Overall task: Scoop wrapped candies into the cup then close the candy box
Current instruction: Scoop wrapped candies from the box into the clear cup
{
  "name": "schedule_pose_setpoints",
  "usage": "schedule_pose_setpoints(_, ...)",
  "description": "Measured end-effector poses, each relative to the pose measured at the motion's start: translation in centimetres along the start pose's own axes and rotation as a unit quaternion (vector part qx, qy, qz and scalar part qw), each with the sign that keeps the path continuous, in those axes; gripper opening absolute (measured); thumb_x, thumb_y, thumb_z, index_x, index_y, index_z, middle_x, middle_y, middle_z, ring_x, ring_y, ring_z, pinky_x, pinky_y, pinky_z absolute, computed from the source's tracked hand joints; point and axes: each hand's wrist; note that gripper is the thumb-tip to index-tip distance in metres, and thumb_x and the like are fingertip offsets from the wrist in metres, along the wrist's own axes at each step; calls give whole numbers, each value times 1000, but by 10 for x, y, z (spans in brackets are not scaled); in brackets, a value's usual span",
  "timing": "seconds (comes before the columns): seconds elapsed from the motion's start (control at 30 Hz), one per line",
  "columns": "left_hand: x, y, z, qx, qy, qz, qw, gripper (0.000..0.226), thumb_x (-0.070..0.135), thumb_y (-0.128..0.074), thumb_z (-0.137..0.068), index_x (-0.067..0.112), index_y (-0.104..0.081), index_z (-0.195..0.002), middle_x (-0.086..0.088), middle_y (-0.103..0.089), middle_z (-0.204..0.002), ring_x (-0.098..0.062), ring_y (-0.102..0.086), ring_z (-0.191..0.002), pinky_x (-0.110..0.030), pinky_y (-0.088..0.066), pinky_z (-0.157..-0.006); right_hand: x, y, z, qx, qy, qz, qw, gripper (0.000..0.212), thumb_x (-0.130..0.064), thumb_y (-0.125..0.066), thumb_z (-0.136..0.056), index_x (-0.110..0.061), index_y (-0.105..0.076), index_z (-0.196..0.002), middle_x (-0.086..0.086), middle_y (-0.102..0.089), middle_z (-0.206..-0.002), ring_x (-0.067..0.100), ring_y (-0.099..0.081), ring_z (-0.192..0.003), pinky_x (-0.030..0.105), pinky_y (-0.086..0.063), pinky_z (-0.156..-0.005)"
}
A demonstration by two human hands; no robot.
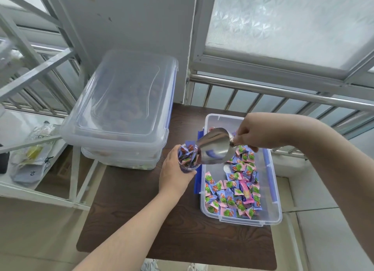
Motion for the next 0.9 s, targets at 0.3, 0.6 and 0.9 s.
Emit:
schedule_pose_setpoints(0.3,-6,1,-3,2,46,66,997,86,27,-91,-65,34,-44,-137,15,-61,-128,-6,-60,-119,-38,-54,-99,15,-8,4,5,7,-53,999,53,-43,-51,-97,-18,-58,-50,-11,-51,-34,3,-41,-32,27,-34,-50)
schedule_pose_setpoints(0.6,-4,3,1,-7,66,90,994,89,21,-90,-71,31,-40,-144,18,-56,-126,-2,-55,-112,-26,-51,-92,17,-59,-24,26,20,-132,991,44,-43,-51,-97,-29,-56,-55,-2,-60,-54,15,-50,-50,33,-45,-59)
schedule_pose_setpoints(0.9,-5,2,0,-4,64,65,996,92,26,-93,-65,32,-41,-142,13,-60,-131,-8,-61,-119,-31,-55,-97,66,-102,2,64,-10,-449,891,36,-32,-48,-101,-5,-63,-83,0,-62,-63,17,-49,-53,30,-41,-54)
Point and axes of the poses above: each hand's wrist, its own z-axis away from the middle knuckle, its own y-axis out of the back of the hand, x = y × z
